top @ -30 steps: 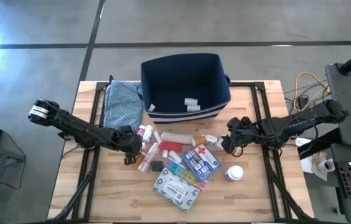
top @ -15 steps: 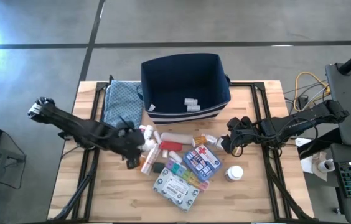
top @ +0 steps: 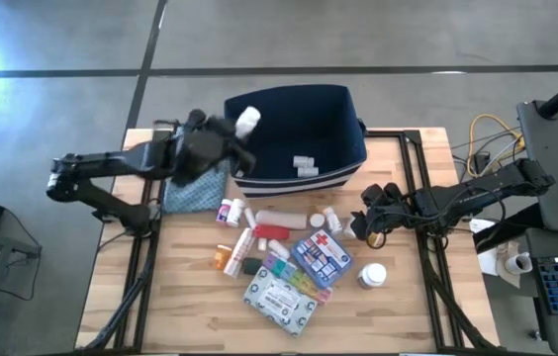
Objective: Pick & place medical supplies in basket/bin
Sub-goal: Put the white pill bottle into the blue bin, then put the orange pill bottle into the blue bin
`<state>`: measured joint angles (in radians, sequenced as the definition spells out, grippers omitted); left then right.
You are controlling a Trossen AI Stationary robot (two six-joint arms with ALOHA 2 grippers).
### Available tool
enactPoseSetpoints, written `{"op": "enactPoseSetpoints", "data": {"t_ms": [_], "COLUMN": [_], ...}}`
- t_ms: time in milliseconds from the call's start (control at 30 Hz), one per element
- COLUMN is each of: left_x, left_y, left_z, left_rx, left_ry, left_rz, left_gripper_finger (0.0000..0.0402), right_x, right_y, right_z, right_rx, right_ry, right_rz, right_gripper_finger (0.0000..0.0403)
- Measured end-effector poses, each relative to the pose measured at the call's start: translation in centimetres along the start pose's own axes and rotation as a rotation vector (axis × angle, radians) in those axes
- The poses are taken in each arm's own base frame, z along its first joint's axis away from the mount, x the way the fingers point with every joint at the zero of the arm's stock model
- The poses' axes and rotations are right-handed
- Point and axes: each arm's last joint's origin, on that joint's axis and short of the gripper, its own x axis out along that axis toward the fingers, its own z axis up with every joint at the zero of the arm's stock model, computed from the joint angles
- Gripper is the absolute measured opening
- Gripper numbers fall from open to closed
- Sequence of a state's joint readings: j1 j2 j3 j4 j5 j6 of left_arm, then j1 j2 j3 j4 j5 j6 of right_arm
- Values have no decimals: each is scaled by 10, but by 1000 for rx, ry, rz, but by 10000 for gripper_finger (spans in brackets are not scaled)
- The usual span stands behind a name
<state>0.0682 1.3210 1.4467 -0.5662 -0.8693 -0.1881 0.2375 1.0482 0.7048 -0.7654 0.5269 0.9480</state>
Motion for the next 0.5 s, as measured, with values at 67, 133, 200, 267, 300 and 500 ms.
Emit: {"op": "enactPoseSetpoints", "data": {"t_ms": [67,133,200,267,300,500], "left_x": [17,31,38,40,37,1], "left_y": [-1,-6,-12,-18,-22,-33], "left_z": [-4,-9,-14,-16,-16,-3], "left_rx": [-43,-57,-47,-19,-12,-10], "left_ry": [30,63,94,107,104,45], "left_rz": [42,31,-19,-41,-54,-169], "left_gripper_finger": [238,266,288,301,305,310], "right_x": [0,0,0,0,0,0], "right_y": [0,0,0,1,1,2], "right_z": [0,0,0,0,-1,-5], "right_rx": [21,39,43,40,40,-116], "right_ry": [0,-1,4,17,30,142], "right_rz": [1,2,5,14,22,103], "right_gripper_finger": [244,244,244,244,244,244]}}
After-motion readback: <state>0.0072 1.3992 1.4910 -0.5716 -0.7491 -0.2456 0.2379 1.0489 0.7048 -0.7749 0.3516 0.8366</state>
